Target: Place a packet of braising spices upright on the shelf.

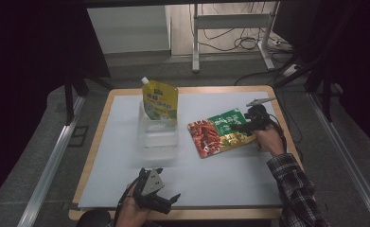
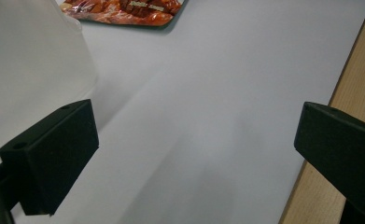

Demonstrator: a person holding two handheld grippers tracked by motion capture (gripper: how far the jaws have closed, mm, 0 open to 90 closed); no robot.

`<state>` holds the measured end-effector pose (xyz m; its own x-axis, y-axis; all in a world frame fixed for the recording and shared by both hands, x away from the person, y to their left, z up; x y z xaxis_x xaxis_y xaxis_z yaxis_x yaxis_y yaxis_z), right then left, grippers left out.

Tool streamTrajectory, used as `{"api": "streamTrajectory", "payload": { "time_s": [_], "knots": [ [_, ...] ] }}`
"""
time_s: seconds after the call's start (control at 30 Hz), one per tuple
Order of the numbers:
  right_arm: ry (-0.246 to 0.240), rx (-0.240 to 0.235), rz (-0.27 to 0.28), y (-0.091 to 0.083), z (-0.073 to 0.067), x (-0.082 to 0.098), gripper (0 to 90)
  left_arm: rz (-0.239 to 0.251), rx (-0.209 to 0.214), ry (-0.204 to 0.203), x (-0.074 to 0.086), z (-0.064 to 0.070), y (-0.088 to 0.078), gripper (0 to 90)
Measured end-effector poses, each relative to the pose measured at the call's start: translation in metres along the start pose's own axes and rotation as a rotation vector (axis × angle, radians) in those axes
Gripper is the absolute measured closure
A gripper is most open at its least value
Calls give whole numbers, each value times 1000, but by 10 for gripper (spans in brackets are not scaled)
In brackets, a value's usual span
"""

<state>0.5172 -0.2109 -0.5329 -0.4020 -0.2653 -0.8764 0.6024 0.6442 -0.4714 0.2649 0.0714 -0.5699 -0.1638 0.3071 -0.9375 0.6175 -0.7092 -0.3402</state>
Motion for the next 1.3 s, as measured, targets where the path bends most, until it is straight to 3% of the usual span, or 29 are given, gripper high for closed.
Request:
{"api": "streamTrajectory", "payload": {
  "time_s": [0.27, 0.87, 1.3],
  "knots": [
    [38, 30, -38, 6, 17, 16, 58, -4, 2, 2, 1, 0, 0, 0],
    [73, 47, -97, 14, 19, 29, 53, -5, 6, 6, 1, 2, 1, 0],
    [155, 2, -17, 5, 13, 20, 51, -7, 9, 10, 1, 3, 2, 0]
  ]
}}
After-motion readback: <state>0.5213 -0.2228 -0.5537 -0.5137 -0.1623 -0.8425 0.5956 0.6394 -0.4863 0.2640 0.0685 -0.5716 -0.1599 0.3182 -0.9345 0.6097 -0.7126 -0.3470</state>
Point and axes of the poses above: each handheld gripper's, and its own axes: y roughly forward along the jaws, x roughly out of its underside, z roughly to its right, the point moved 8 cm from there along y, roughly forward along the jaws, and after that the axes turned 15 degrees about z, right-handed, at the moved point
